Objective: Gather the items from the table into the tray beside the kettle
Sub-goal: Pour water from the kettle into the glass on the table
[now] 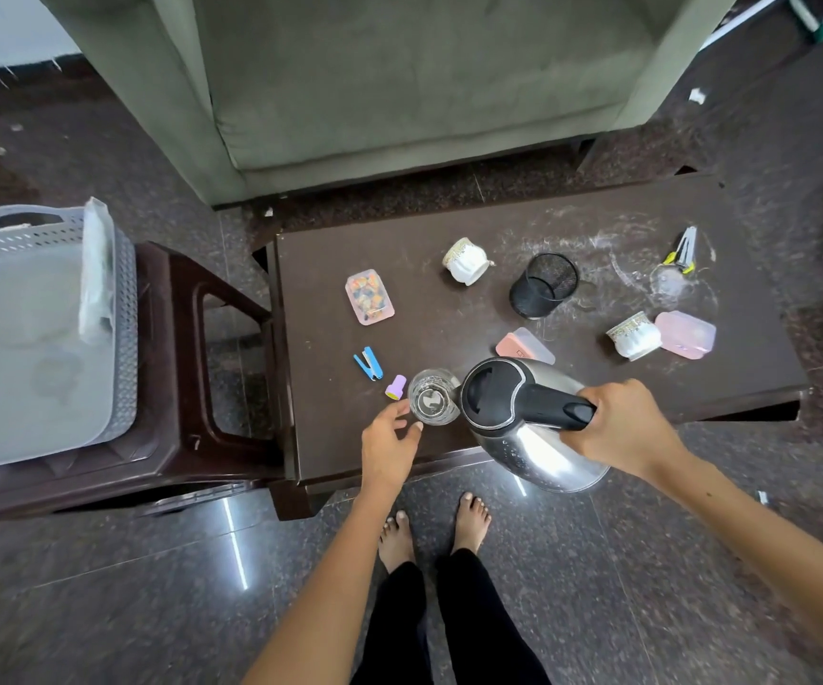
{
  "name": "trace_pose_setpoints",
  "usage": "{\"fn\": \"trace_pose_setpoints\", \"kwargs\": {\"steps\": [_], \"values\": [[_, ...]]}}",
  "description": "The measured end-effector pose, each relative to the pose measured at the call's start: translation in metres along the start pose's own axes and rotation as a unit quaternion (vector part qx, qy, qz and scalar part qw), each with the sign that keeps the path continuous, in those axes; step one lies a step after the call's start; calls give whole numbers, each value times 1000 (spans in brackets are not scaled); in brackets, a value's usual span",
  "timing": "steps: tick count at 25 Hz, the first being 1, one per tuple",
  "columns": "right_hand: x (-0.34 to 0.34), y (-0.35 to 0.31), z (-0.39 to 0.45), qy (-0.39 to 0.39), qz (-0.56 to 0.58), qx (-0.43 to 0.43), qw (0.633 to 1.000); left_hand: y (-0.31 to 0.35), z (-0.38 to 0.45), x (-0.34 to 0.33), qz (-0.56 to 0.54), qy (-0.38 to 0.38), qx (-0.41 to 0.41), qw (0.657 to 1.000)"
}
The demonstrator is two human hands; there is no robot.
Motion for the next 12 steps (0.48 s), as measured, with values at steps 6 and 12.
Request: {"fn": "trace_pose_setpoints", "kwargs": {"steps": [6,12], "values": [[-1,-6,4,-12,-63,-1,998,2,-2,-2,2,-3,6,1000],[-3,-9,9,-17,-87,0,996,6,-3,-1,-3,1,7,1000]]}}
Point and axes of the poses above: each hand's wrist, its own z-axis towards the middle knuckle, its own x-axis out of the back of the hand, y = z × x, the point moved 4 cm from there along z, towards the middle knuckle, and after that the axes turned 10 degrees about -x, right-handed, at the moved point
